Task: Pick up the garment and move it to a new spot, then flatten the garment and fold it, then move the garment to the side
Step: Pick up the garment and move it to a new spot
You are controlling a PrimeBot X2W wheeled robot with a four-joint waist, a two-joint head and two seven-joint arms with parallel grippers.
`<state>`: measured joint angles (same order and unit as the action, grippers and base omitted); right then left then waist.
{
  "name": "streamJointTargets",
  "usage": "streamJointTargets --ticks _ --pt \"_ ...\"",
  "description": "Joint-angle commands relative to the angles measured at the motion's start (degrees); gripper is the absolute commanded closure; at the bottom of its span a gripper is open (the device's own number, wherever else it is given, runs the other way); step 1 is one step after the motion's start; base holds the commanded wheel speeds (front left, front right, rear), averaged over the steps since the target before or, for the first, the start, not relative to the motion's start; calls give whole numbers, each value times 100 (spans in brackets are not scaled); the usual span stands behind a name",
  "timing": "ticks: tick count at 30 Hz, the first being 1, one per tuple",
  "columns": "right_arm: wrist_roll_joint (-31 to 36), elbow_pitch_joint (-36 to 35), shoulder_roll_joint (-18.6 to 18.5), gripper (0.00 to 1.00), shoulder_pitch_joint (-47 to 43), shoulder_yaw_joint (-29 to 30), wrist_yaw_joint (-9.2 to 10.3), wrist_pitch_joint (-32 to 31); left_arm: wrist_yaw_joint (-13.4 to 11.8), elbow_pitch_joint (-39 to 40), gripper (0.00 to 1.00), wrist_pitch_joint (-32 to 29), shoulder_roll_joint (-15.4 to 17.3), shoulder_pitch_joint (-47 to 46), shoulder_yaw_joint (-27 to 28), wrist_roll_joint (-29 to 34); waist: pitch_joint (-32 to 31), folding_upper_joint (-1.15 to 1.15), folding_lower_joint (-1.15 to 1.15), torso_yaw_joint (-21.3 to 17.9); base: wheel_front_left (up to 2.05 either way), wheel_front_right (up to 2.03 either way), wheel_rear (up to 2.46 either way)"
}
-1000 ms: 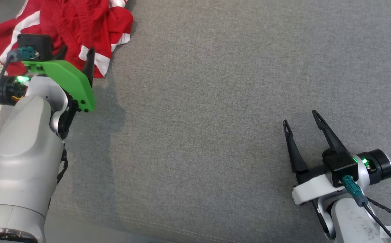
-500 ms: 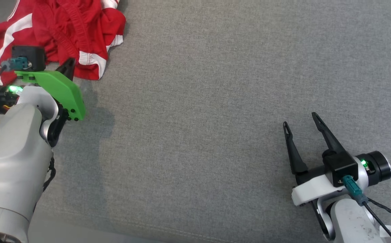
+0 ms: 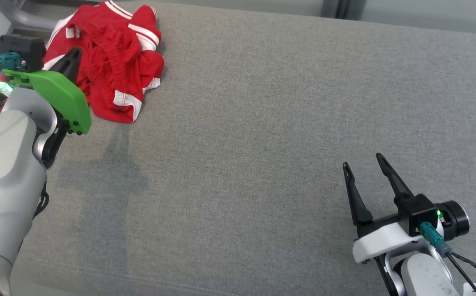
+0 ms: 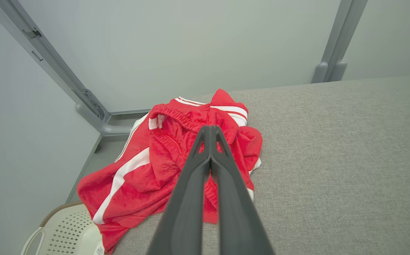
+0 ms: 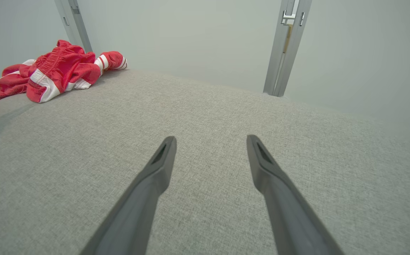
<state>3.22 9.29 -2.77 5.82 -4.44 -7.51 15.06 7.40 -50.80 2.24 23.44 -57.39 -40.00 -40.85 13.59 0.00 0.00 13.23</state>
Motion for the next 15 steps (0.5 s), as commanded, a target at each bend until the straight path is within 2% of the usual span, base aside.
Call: streamJointTargets --ticks 1,4,5,6,7,8,12,15 --pt "-55 3 -20 0 -100 41 4 18 6 27 100 133 29 -50 18 -91 -269 0 0 -80 0 0 0" --pt "-134 -26 -20 0 -167 147 4 18 7 71 100 544 -54 82 82 -164 -434 0 0 -86 0 0 0" --pt "-151 -41 -19 0 -189 180 4 18 3 86 95 687 -88 141 105 -184 -478 0 0 -88 0 0 0" --pt "-178 -60 -18 0 -219 228 4 18 -22 106 72 852 -136 217 141 -203 -543 0 0 -91 0 0 0" --pt "-195 -78 -19 0 -242 272 4 18 -28 135 31 966 -185 279 168 -215 -593 0 0 -94 0 0 0" --pt "-217 -96 -19 0 -271 313 4 18 -44 182 0 1078 -241 369 209 -250 -661 0 0 -98 0 0 0" --pt "-337 -163 -18 0 -388 461 4 18 -170 490 0 1280 -456 862 408 -276 -867 0 0 -102 0 0 0" --pt "-434 -217 -18 0 -483 545 4 18 -424 1013 0 1296 -553 1336 595 84 -966 0 0 -101 0 0 0"
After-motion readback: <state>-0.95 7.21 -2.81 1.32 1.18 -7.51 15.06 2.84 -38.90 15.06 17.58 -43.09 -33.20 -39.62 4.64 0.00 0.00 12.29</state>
